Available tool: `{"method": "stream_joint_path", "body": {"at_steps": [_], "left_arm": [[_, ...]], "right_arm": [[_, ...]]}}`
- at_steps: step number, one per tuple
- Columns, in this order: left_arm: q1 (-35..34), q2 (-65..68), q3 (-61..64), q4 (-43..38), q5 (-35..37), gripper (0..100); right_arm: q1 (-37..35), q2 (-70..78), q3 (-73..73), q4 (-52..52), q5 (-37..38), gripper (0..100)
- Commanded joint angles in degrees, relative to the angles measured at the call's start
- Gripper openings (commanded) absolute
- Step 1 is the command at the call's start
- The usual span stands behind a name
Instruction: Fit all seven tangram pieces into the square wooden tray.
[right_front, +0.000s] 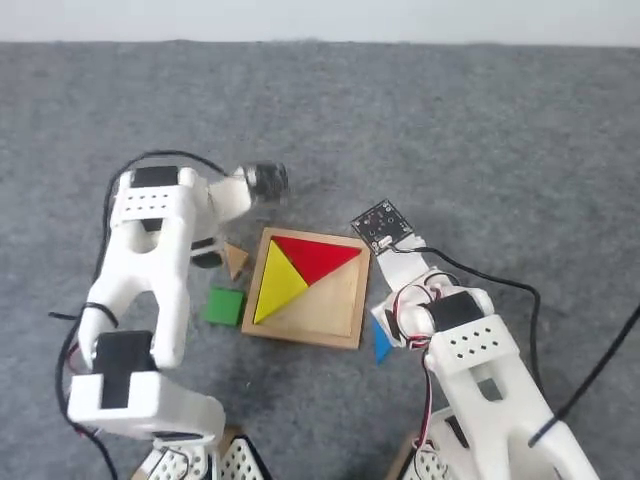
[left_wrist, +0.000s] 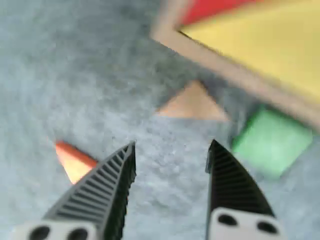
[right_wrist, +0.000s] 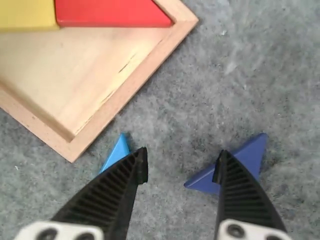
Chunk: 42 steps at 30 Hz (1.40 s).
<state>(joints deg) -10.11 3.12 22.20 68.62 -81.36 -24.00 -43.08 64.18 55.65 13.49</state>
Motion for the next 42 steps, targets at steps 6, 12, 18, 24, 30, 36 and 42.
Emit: {"method": "stream_joint_path", "body": {"at_steps": [6, 12, 18, 24, 30, 36, 42], "left_arm": [[0.00, 1.49, 0.75, -5.19, -14.95, 23], [3.16, 9.14, -0.57, -8.35, -14.86, 23], [5.54, 9.85, -4.26, -2.99, -12.31, 23], [6.86, 10.29, -3.91, -2.81, -7.82, 23], [7.56, 10.55, -3.82, -3.08, 5.45, 22], [7.74, 11.69, -4.26, -2.81, 11.78, 22], [4.84, 11.78, -4.35, -2.99, 15.12, 22]], "right_arm": [[0.84, 0.31, -0.26, -0.84, 3.16, 22.3], [0.92, 0.31, -0.26, -0.92, 3.16, 22.3], [0.92, 0.31, -0.44, -1.01, 3.16, 22.3], [0.92, 0.22, -0.44, -0.84, 3.16, 22.3], [0.92, 0.22, -0.53, -0.66, 3.16, 22.3], [0.92, 0.22, -0.53, -0.66, 3.16, 22.3], [0.92, 0.22, -0.53, -0.66, 3.16, 22.3]]}}
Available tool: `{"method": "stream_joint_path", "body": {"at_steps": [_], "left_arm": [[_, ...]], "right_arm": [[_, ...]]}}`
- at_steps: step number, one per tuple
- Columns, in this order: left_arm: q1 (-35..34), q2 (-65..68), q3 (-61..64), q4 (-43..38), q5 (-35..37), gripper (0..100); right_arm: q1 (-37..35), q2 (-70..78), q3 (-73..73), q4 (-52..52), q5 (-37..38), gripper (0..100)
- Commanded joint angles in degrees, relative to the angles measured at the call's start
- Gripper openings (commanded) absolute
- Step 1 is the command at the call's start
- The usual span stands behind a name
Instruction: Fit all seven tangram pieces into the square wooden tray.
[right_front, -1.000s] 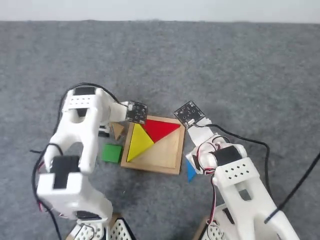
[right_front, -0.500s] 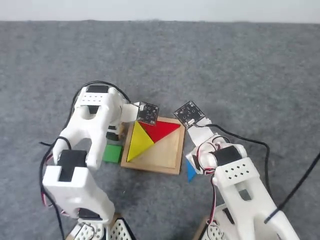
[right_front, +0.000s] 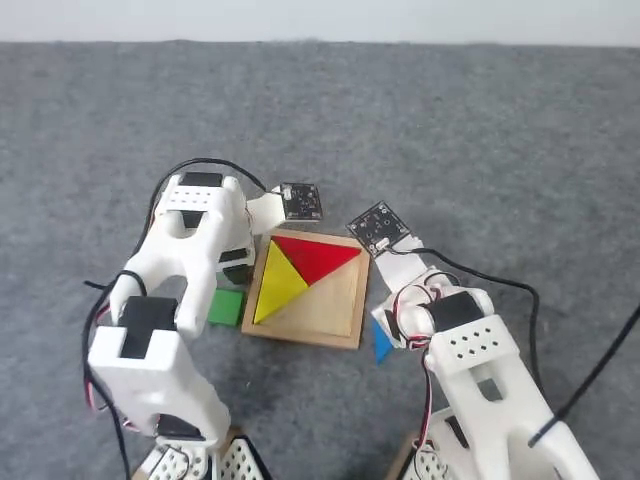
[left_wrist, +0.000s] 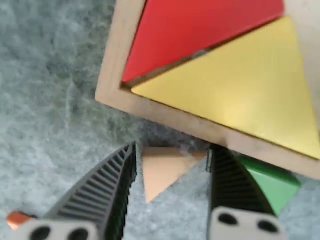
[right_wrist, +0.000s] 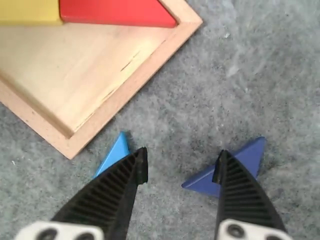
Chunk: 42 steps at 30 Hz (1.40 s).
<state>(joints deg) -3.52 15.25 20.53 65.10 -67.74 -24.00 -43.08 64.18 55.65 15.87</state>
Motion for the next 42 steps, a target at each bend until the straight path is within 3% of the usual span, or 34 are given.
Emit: {"method": "stream_joint_path", "body": {"at_steps": [1, 3, 9, 16, 20, 34, 42], "left_arm": [[-2.64, -0.35, -2.68, 0.44, 1.49, 22], [-4.04, -0.35, -2.68, 0.35, 0.35, 22], [-6.07, -0.53, -2.59, 3.52, -15.47, 22], [-5.80, -0.18, -4.35, 1.58, -16.26, 22], [-5.19, -0.18, -4.97, 1.58, -21.71, 22], [0.26, 0.18, -4.70, 1.67, -23.21, 22], [-1.23, 8.35, -15.60, 11.16, -23.56, 22]], "right_arm": [[0.92, 0.22, -0.53, -0.66, 0.79, 22.3], [0.92, 0.22, -0.53, -0.66, 0.79, 22.3], [0.92, 0.22, -0.53, -0.57, 0.79, 22.3], [0.92, 0.22, -0.53, -0.57, 0.88, 22.3], [0.92, 0.22, -0.53, -0.57, 0.88, 22.3], [0.92, 0.22, -0.53, -0.57, 3.08, 22.3], [0.92, 0.22, -0.53, -0.57, 3.16, 22.3]]}}
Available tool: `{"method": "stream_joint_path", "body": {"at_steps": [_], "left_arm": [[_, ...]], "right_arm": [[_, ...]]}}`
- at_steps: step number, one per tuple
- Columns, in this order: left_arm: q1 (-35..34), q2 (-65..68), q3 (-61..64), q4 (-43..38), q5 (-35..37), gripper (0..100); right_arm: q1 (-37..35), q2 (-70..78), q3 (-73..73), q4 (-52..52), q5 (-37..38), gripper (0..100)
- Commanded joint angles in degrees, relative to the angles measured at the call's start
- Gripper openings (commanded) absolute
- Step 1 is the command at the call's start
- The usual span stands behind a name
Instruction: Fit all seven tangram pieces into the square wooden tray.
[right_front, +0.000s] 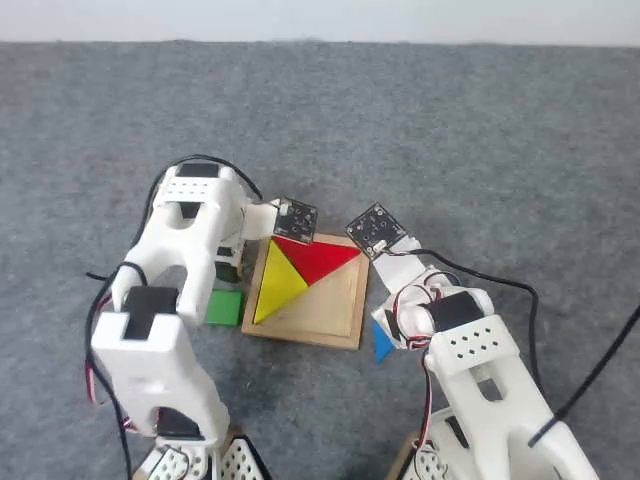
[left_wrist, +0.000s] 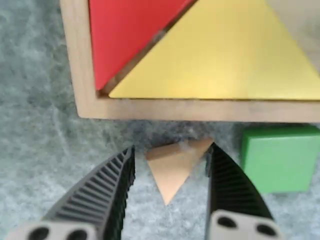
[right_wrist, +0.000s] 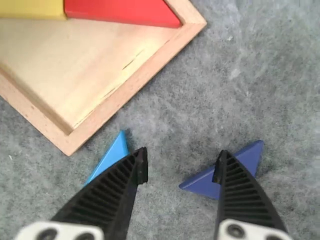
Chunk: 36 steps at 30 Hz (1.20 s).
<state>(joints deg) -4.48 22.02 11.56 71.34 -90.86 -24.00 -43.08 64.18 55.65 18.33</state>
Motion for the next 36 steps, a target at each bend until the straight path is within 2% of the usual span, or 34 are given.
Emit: {"method": "stream_joint_path", "body": {"at_steps": [1, 7, 36], "left_arm": [[-0.26, 3.16, -8.84, 6.86, -0.35, 22], [-0.88, 9.49, -18.33, 14.95, -0.26, 22], [-0.97, 9.58, -18.24, 19.08, 0.88, 17]], "right_arm": [[0.92, 0.22, -0.53, -0.57, 0.70, 22.3], [0.92, 0.22, -0.53, -0.48, 0.79, 22.3], [0.92, 0.22, -0.53, -0.48, 0.79, 22.3]]}}
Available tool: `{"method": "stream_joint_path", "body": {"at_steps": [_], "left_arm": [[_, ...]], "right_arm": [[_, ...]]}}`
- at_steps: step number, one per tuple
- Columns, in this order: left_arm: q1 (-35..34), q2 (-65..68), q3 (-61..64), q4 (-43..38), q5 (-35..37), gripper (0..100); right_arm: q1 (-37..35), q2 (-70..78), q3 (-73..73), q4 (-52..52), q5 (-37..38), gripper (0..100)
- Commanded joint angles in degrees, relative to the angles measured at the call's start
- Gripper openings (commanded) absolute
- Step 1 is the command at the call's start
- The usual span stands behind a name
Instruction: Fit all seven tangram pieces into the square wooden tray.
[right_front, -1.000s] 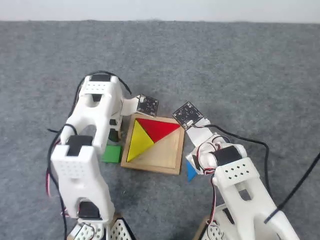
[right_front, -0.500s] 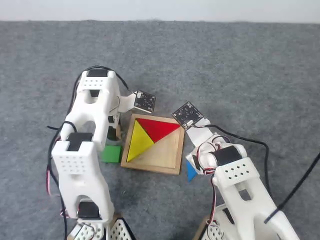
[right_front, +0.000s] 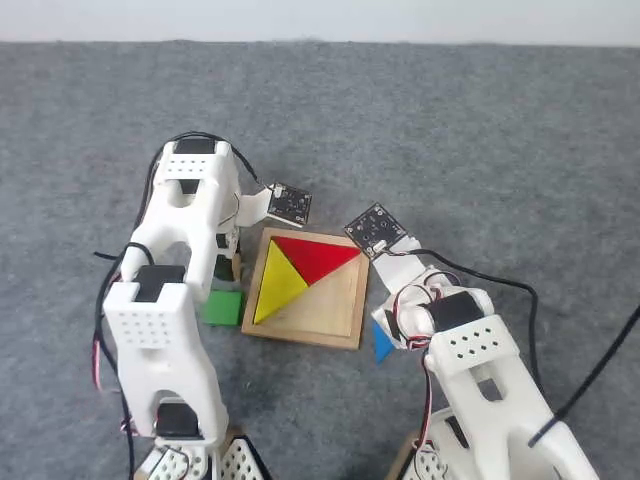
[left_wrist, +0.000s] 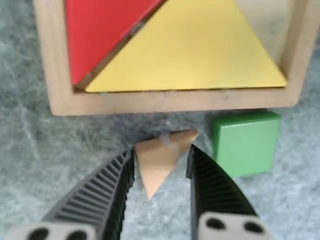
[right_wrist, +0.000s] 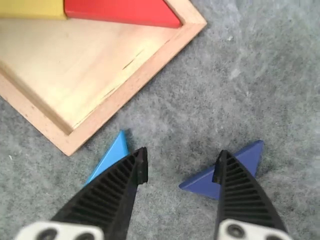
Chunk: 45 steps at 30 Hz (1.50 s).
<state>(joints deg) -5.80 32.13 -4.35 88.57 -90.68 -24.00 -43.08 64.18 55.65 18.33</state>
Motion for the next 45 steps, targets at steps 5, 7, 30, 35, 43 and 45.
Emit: {"method": "stream_joint_path", "body": {"at_steps": [5, 7, 30, 35, 43, 45], "left_arm": [[0.35, -0.53, -2.59, 0.53, 0.79, 22], [0.53, -0.53, -2.59, 0.09, 0.79, 22], [0.00, -0.18, -2.33, 0.53, 3.25, 11], [-0.18, -0.09, -2.24, 2.90, 3.25, 10], [-0.18, -0.62, -1.36, 2.90, 5.98, 8], [-0.26, -0.62, -1.36, 2.90, 6.07, 8]], "right_arm": [[0.92, 0.22, -0.53, -0.48, 0.79, 22.3], [0.92, 0.22, -0.53, -0.48, 0.79, 22.3], [0.84, 0.22, -0.44, -0.48, 0.79, 22.3], [0.84, 0.22, -0.44, -0.48, 0.79, 22.3], [0.84, 0.22, -0.44, -0.48, 0.79, 22.3], [0.84, 0.22, -0.44, -0.48, 0.79, 22.3]]}}
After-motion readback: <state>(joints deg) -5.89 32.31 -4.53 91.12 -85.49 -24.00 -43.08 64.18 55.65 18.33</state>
